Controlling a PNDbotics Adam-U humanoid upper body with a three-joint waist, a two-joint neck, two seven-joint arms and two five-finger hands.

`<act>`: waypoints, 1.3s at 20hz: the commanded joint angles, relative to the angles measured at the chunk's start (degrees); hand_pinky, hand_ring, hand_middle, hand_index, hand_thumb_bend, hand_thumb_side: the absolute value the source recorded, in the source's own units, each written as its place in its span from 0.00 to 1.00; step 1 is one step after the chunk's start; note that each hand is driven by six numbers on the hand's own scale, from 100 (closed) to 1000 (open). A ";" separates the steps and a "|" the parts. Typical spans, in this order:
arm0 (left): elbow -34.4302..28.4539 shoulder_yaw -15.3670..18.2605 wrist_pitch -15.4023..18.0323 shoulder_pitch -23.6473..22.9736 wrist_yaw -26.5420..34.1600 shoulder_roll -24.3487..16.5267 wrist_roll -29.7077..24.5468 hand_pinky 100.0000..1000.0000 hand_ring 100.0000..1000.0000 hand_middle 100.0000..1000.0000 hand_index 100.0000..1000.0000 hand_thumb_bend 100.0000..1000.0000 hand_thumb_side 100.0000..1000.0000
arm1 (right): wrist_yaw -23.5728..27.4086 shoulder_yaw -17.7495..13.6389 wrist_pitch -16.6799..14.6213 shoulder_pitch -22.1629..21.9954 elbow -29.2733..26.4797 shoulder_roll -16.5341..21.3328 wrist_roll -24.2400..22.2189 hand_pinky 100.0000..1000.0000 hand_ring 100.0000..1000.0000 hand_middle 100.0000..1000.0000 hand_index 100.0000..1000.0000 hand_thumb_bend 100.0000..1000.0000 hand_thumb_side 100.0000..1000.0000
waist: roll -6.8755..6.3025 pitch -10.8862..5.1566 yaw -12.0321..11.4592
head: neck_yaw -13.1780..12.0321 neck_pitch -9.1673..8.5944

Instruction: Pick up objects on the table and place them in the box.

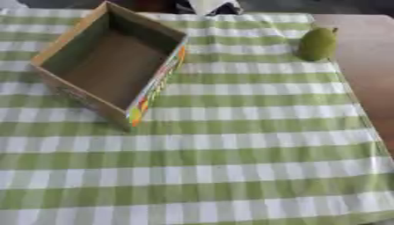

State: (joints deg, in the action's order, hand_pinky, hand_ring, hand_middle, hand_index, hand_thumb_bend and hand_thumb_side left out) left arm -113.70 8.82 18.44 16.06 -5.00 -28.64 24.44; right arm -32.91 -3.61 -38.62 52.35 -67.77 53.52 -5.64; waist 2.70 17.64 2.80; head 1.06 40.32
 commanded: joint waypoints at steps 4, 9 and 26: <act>-0.89 -0.04 0.04 0.11 0.23 -1.50 -0.46 0.62 0.63 0.57 0.71 0.00 0.58 | -6.91 3.05 -4.12 8.94 10.97 -1.37 -6.74 0.85 0.95 0.95 0.95 0.00 0.15 | 0.00 -1.46 0.12 | 0.34 0.25; -0.89 -0.11 -0.01 0.01 0.28 -1.53 -0.62 0.62 0.63 0.57 0.71 0.00 0.58 | -12.84 4.35 -7.59 15.82 20.65 -5.58 -13.72 0.88 1.00 0.99 0.99 0.00 0.21 | -0.08 -1.50 0.17 | 0.52 0.22; -0.89 -0.51 -0.12 0.33 0.57 -1.36 -1.25 0.62 0.63 0.57 0.71 0.00 0.58 | -28.77 4.14 -13.34 26.28 37.98 -16.23 -23.44 0.93 1.00 0.98 0.97 0.00 0.50 | -0.15 -1.18 -0.17 | 1.57 -0.56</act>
State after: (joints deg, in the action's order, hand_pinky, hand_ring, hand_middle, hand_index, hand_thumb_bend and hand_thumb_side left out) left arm -113.70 8.29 18.27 15.71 -4.53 -28.67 23.47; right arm -60.90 0.49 -44.79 77.06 -29.86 36.63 -21.73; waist 2.63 17.59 2.67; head 2.36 40.22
